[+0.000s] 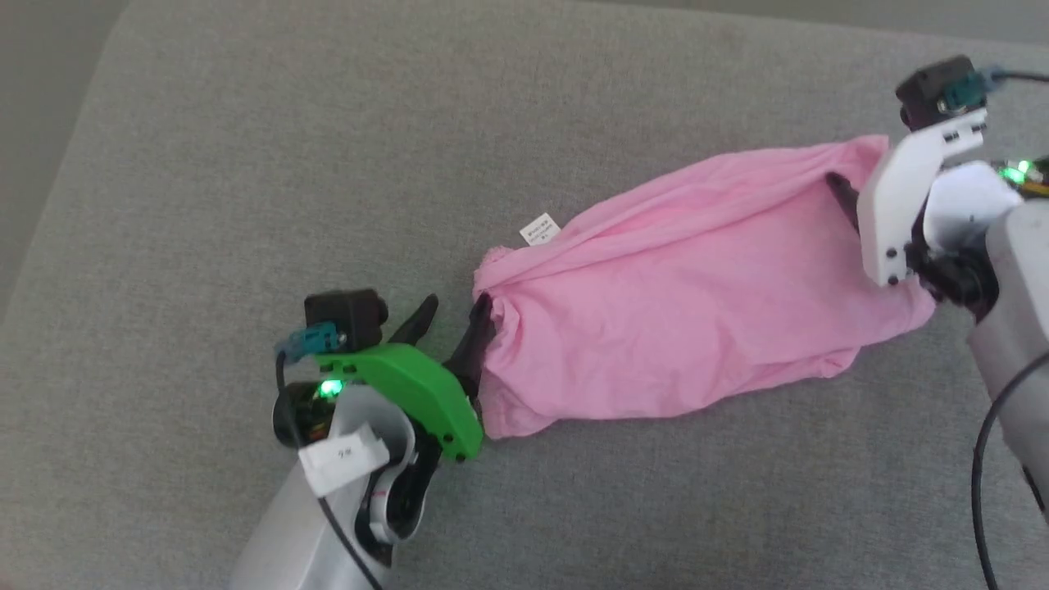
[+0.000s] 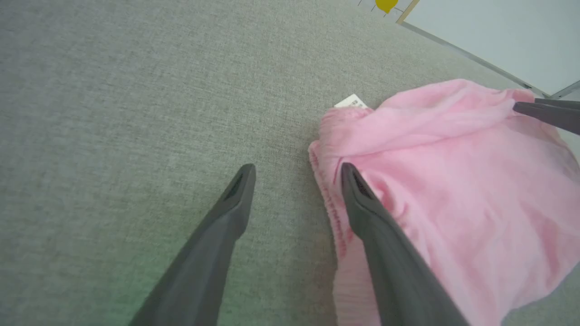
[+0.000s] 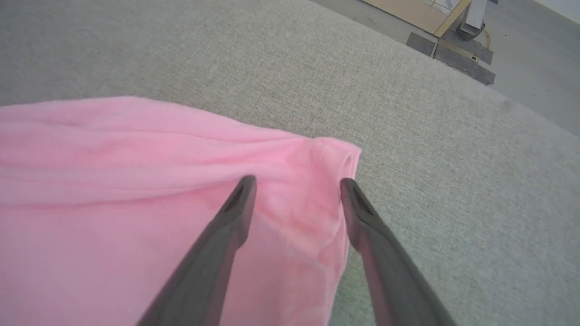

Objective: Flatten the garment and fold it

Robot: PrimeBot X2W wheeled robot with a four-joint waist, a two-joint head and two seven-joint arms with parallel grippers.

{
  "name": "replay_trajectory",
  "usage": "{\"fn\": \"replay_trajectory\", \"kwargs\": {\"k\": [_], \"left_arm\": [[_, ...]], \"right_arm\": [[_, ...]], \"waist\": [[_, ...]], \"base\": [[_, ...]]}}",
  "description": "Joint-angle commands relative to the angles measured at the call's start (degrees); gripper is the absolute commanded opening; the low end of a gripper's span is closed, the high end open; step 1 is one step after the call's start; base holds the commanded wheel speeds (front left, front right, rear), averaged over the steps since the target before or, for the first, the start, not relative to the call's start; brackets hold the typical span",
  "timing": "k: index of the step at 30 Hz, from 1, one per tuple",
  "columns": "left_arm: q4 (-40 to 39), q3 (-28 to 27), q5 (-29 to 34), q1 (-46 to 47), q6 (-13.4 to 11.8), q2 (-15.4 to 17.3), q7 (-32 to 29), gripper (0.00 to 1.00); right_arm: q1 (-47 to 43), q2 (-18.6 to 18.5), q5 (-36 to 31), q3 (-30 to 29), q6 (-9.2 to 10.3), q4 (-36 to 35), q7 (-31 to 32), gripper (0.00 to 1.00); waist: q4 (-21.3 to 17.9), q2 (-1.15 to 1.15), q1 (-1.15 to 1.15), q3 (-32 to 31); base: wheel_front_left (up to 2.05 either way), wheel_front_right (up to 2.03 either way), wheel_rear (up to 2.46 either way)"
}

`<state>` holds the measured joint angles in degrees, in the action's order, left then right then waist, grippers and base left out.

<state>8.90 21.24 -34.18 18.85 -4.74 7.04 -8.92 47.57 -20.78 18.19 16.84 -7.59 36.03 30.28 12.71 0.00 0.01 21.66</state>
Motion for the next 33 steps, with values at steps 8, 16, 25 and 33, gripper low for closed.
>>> {"fn": "replay_trajectory", "kwargs": {"k": [8, 16, 25, 33], "left_arm": [[-5.92, 0.21, 0.86, -8.77, 0.13, 3.00, 3.50, 1.00], [-5.39, 2.70, 2.43, -13.23, -0.11, 3.34, 4.78, 1.00], [2.52, 2.65, 4.04, -11.53, -3.40, 3.11, 3.67, 1.00], [7.88, 2.14, 3.15, -8.88, -5.97, 2.32, -0.68, 1.00]], "right_arm": [[-12.01, -0.11, 3.69, -6.03, 0.10, -6.79, -10.89, 1.00], [-28.57, 6.74, 0.46, -17.79, 0.10, -20.32, -21.86, 1.00], [-41.17, 16.14, -4.79, -21.56, 0.10, -31.28, -28.03, 1.00], [-44.12, 17.79, -5.04, -20.50, 0.10, -33.79, -28.66, 1.00]], "waist": [[-3.19, 0.00, -0.01, -12.17], [-5.07, 0.00, -0.01, -15.19], [-9.22, 0.00, -0.01, -14.74], [-12.11, 0.00, -0.01, -13.70]], "base": [[0.00, 0.00, 0.00], [0.00, 0.00, 0.00], [0.00, 0.00, 0.00], [0.00, 0.00, 0.00]]}}
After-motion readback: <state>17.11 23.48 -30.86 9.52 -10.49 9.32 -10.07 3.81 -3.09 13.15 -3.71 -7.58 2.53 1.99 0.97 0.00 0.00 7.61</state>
